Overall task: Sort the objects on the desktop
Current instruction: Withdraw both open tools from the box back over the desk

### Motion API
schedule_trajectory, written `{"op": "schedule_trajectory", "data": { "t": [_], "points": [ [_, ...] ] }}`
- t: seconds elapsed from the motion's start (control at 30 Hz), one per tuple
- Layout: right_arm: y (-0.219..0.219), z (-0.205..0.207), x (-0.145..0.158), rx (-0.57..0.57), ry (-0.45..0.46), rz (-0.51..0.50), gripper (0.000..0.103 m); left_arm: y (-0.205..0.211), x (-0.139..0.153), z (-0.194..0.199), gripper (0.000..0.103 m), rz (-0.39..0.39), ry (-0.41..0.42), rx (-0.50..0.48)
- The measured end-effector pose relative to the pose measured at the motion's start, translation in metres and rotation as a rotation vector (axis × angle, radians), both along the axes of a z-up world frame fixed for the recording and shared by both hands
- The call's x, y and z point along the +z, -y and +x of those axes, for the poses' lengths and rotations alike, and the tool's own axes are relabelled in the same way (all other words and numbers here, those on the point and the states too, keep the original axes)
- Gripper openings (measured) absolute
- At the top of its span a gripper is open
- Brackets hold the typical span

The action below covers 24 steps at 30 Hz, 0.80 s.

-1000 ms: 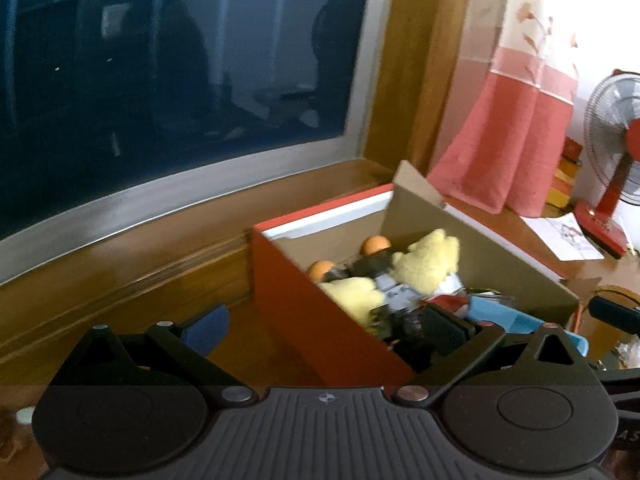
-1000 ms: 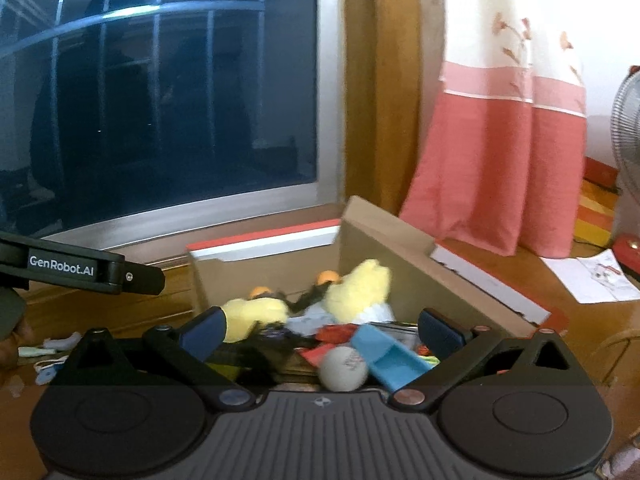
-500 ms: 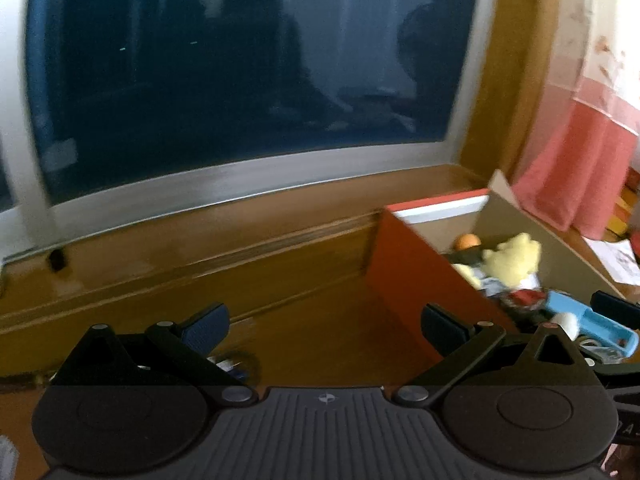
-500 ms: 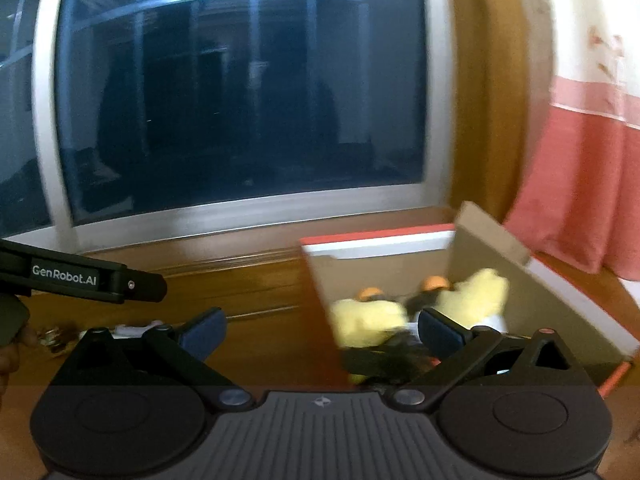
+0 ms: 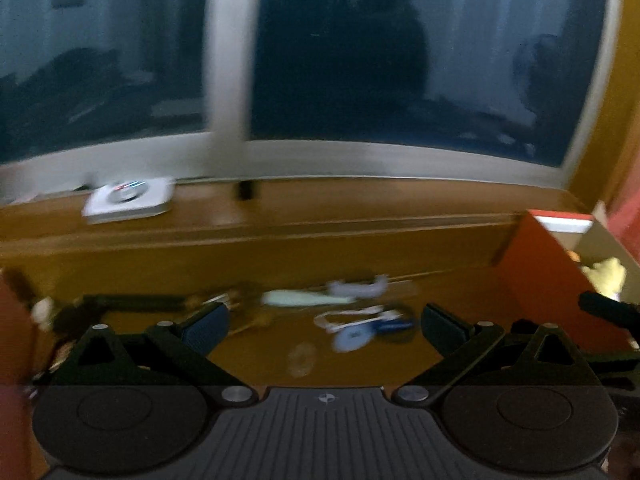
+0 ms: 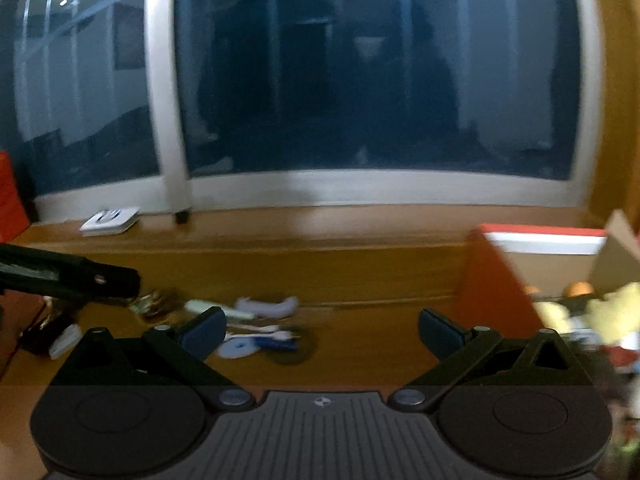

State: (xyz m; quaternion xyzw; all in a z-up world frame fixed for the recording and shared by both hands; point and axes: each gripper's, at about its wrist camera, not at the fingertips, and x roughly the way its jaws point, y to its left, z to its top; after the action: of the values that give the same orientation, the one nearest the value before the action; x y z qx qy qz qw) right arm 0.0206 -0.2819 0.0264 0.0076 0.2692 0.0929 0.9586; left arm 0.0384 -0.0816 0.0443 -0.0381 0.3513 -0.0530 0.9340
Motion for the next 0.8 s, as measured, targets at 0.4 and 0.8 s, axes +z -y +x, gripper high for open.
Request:
{"op": "schedule_trajectory", "data": {
  "t": [0.4,0.8],
  "points": [
    [-0.088,0.074,-0.062,0.105,-0.089,-0.068,0.103,-0.107,-0.001,-0.053,0.103,-0.011,-0.047,0.220],
    [-0.098,0.137,-0.095,0.002,-0.113,-0.082,0.096,-0.156,-0.005,-0.049,0.103,-0.013,-0.072,0.277]
  ]
}}
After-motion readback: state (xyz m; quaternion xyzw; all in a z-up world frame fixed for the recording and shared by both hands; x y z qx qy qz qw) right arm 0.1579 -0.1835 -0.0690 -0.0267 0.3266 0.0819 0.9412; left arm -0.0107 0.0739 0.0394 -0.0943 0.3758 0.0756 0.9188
